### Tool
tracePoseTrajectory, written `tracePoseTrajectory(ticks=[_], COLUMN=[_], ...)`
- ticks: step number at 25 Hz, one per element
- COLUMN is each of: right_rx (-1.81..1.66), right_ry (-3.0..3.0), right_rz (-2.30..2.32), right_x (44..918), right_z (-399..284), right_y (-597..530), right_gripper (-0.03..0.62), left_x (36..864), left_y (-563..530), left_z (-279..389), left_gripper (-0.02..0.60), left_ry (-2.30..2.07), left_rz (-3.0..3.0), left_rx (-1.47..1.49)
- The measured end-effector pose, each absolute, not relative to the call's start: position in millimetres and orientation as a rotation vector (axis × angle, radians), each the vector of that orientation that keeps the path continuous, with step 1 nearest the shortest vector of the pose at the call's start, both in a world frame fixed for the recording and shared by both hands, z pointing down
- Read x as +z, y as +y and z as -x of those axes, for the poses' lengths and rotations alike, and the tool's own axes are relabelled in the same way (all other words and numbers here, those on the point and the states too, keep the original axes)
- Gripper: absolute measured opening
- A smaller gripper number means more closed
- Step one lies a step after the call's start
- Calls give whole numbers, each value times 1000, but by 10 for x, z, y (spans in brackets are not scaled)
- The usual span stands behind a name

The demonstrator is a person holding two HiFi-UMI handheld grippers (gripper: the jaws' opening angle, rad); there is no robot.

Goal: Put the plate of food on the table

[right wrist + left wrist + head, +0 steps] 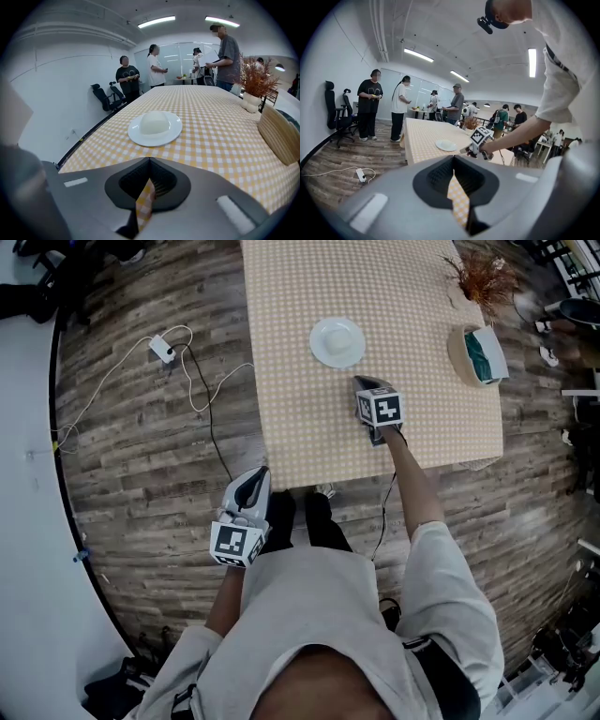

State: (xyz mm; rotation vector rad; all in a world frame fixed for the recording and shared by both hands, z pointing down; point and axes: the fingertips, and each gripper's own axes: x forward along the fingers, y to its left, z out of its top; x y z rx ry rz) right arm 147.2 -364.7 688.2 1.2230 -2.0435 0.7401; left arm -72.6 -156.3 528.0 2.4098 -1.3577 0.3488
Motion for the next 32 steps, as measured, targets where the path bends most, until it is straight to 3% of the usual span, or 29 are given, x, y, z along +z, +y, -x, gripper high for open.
tracePoseTrajectory(ticks=[19,32], right_rx=[635,615], right_ry=[-2410,-2437], right_rz=[-1430,-1650], right_x=[5520,4946], right_z=[-1750,-1588], right_y=[-1832,-614], right_gripper=[-3,-3], left_x=[4663,4455], left_y=[-927,-533], left_z=[-202,-100], left_gripper=[8,8], left_ry=[-1343,-1293], left_rz=[-2620,-2694], left_rx=[299,262])
